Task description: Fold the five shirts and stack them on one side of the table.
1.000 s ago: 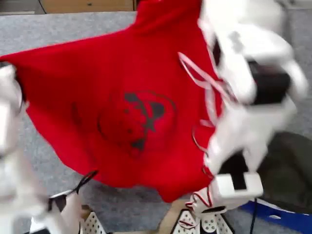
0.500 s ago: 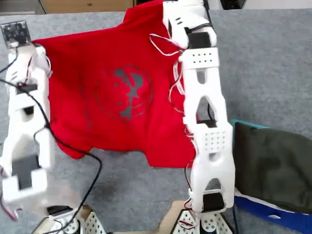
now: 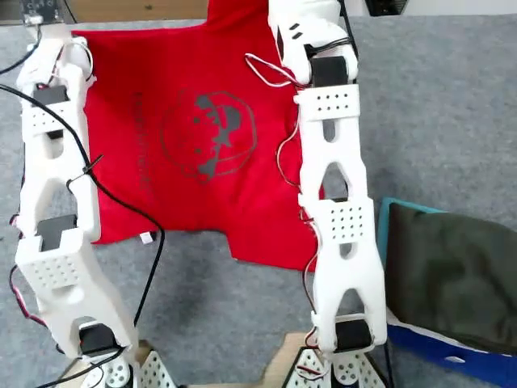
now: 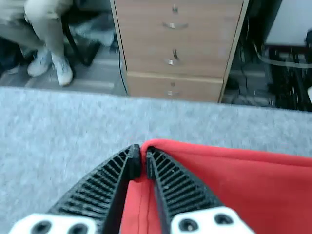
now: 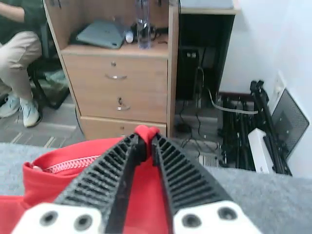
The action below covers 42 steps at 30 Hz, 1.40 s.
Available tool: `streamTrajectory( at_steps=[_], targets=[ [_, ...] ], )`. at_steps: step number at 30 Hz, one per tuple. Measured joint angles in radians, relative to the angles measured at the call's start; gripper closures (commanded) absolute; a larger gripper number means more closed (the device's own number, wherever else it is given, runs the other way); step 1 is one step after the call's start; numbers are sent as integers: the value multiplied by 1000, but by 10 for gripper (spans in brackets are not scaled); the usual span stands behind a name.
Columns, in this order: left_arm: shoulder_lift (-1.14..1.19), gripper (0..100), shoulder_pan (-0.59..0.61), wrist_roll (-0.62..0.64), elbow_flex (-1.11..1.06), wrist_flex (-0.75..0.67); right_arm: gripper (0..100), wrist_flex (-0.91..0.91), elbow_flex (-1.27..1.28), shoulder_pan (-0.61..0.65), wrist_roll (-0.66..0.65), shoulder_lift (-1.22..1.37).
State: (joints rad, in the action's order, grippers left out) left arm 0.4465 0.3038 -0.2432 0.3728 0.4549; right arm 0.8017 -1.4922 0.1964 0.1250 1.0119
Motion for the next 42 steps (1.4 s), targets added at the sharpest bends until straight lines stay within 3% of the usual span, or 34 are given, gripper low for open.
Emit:
streamTrajectory(
  at_steps=[6, 11, 14, 20, 24, 30, 35, 42],
  targets=[
    [0, 982, 0, 0, 121, 275, 993, 236, -109, 0, -86, 0],
    [0, 982, 0, -5, 250, 600, 993, 470, -130, 0, -183, -3],
    [0, 982, 0, -71, 293, 787, 993, 628, -130, 0, -226, -9],
    [0, 982, 0, -172, 307, 1040, 994, 925, -130, 38, -216, -115],
    [0, 982, -31, -199, 307, 1165, 994, 968, -130, 34, -170, -172],
    [0, 982, -32, -204, 307, 1223, 994, 971, -77, 37, -164, -293],
    [-2, 982, -26, -210, 218, 1215, 994, 971, 232, 51, -158, -485],
    [-147, 982, -28, -210, -173, 999, 994, 939, 795, 91, -140, -760]
  ],
)
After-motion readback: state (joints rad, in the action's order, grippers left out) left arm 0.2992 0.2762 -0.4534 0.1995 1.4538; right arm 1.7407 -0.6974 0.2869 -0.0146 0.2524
